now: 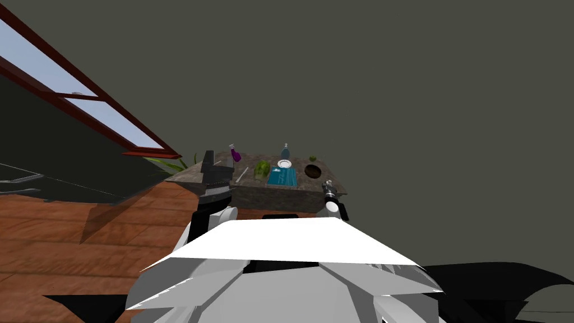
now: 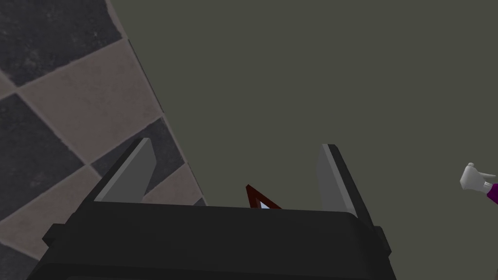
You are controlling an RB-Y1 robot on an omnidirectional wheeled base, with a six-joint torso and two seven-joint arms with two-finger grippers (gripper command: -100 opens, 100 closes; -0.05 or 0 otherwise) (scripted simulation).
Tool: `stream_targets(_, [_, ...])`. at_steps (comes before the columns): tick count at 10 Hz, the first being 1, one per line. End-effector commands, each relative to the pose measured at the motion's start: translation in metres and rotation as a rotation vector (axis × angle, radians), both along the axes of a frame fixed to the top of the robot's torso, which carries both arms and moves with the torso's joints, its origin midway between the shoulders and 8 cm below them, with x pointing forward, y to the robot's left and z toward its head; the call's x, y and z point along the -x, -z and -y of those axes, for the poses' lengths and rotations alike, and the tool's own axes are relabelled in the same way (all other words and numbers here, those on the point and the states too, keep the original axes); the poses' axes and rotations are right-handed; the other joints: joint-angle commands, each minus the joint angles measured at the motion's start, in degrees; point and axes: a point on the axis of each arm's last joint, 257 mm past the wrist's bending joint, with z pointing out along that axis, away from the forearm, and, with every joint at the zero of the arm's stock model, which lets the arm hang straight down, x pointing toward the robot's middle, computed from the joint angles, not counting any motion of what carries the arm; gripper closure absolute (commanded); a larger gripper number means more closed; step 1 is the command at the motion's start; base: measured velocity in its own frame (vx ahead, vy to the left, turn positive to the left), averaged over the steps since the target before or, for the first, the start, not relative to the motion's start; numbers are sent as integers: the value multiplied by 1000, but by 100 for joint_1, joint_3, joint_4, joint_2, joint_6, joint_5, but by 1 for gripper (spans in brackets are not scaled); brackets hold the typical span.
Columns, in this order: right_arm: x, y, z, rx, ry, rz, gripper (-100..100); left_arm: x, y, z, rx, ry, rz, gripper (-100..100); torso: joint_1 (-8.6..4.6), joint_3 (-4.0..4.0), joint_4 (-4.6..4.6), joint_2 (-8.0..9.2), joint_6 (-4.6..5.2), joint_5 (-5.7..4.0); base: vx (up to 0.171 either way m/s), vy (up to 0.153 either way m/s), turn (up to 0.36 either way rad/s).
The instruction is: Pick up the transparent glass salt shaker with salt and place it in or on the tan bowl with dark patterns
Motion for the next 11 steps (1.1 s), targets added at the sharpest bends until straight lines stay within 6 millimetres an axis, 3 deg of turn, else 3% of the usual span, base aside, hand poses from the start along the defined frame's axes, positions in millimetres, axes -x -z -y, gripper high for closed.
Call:
stream_targets(1, [10,-1,-5,-2,-21,-4,100,0,0,0,0,0,0,0,0,0,0,0,0,0,97,48,-103])
stream_targets(3, [12,3,-3,-10,-16,-10,100,0,0,0,0,0,0,0,3,-4,-1,-6,-4,0,40,27,-14])
stream_targets(4, [13,4,-4,-13,-16,-10,0,0,0,0,0,0,0,0,-4,3,3,5,-4,0,0,0,0])
stream_targets(5, [16,12,-5,-18,-13,-26,100,0,0,0,0,0,0,0,-9,7,4,12,-3,0,-113,56,-35])
stream_targets(11, [4,32,-6,-15,-1,-58,100,0,0,0,0,0,0,0,-30,25,-93,151,62,-120,-207,68,-43])
